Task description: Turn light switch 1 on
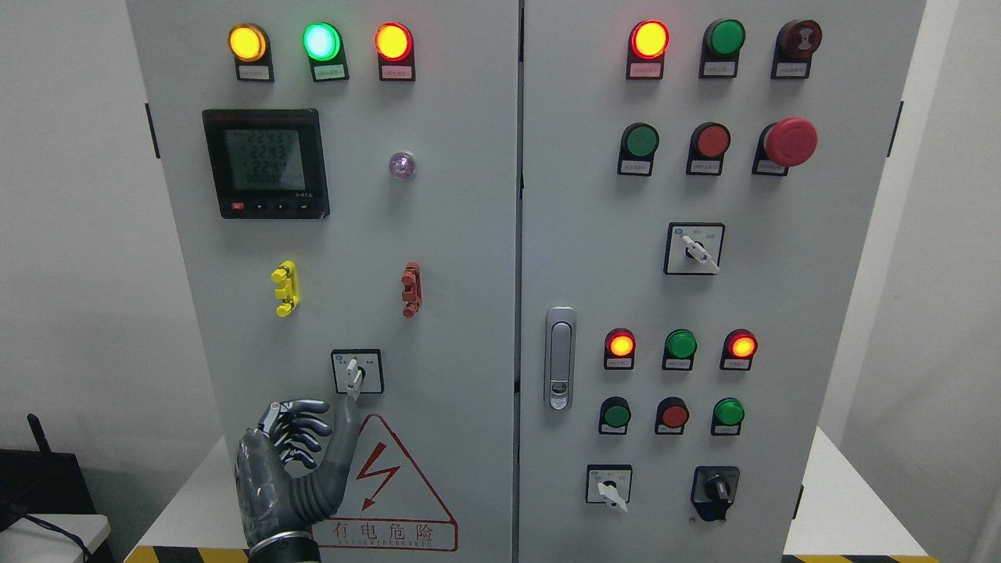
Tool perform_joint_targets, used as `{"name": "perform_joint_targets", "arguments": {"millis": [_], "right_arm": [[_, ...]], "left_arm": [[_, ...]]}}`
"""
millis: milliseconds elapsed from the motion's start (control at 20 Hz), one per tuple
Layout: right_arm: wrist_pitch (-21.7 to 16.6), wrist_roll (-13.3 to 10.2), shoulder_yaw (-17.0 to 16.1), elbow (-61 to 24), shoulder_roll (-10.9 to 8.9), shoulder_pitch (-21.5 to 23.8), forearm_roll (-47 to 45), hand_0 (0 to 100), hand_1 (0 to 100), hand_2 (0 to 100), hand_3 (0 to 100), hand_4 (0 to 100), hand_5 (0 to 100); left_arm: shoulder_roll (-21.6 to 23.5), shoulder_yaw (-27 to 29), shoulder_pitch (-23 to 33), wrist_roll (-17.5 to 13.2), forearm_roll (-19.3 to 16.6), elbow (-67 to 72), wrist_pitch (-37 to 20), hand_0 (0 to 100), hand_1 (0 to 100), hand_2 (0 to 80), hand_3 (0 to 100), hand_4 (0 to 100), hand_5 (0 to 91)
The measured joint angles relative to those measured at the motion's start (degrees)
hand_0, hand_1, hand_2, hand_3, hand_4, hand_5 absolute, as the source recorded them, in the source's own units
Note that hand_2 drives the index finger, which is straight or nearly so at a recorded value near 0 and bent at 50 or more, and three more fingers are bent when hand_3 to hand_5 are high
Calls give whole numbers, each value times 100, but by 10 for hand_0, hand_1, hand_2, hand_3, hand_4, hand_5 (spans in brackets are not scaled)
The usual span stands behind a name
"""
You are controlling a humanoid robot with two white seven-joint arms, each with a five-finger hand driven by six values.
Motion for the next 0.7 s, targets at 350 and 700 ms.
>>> {"name": "perform_joint_targets", "arguments": {"millis": [350, 700], "right_arm": [[0, 12, 0, 0, 0, 0, 0, 120, 389, 0, 0, 0, 0], [0, 18, 0, 0, 0, 0, 0, 120, 389, 0, 0, 0, 0]], "left_arm": [[-12, -106, -79, -22, -2, -65, 326, 113, 468, 513, 750, 822, 810], [-19, -167, -105, -44, -6, -146, 560, 138, 445, 514, 750, 821, 807]]}}
